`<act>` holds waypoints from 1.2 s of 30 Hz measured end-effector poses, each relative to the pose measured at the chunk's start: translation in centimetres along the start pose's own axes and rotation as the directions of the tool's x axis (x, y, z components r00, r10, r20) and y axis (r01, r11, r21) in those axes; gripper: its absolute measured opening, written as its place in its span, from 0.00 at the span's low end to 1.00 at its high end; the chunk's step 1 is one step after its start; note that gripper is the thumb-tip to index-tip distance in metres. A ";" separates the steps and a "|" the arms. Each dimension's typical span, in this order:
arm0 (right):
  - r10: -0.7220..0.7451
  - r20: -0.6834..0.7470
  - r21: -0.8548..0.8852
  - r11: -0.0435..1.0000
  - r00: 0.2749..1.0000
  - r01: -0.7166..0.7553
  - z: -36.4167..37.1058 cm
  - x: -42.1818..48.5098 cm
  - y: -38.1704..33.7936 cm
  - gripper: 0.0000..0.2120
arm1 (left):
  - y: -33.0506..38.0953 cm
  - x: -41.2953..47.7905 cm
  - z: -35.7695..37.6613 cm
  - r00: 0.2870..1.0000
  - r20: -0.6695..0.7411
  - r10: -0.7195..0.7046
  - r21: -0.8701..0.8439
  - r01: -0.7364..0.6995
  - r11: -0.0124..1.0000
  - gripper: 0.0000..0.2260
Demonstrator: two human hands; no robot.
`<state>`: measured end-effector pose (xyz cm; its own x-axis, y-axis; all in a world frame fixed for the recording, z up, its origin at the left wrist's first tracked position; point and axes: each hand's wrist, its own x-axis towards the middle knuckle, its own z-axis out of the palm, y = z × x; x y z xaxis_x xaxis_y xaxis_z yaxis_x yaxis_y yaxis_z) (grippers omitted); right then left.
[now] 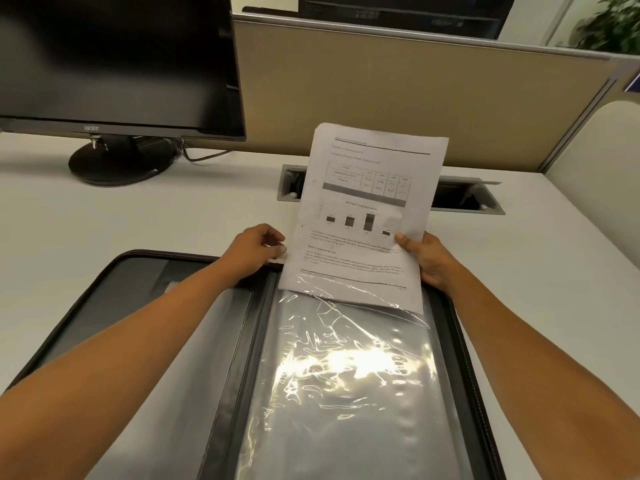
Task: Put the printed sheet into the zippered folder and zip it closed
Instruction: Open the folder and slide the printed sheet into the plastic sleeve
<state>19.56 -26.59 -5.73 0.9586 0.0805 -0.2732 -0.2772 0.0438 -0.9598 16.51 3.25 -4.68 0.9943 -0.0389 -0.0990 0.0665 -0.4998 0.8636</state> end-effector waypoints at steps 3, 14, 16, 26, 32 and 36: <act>0.003 0.007 0.012 1.000 1.000 -0.003 0.0 0.0 0.1 0.06 | 0.4 0.2 0.4 0.994 0.007 -0.113 -0.092 0.113 0.989 0.11; 0.042 -0.023 0.087 0.995 0.999 -0.039 0.2 0.4 -0.5 0.14 | 2.4 0.3 0.8 0.976 0.152 -0.158 0.029 0.156 0.987 0.11; 0.040 -0.018 0.082 0.996 0.999 -0.039 0.3 0.4 -0.4 0.14 | 2.3 0.3 0.5 0.971 0.199 -0.132 0.087 0.117 0.989 0.16; 0.004 -0.065 0.065 0.998 0.998 0.000 0.6 0.5 -0.3 0.12 | 2.9 0.2 0.0 0.905 0.391 -0.165 0.217 0.083 0.973 0.18; -0.010 -0.035 0.058 0.998 0.999 0.012 0.4 0.6 0.0 0.11 | 2.8 0.5 -0.3 0.927 0.338 -0.160 0.246 0.077 0.966 0.12; -0.024 -0.030 -0.001 1.000 0.999 0.024 0.4 0.7 0.1 0.10 | 2.4 0.8 -0.3 0.901 0.366 -0.233 0.280 0.132 0.951 0.16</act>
<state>20.20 -26.15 -5.95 0.9665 0.0496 -0.2519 -0.2541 0.0451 -0.9661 17.45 2.32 -2.54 0.8498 -0.2358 -0.4714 0.1710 -0.7227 0.6697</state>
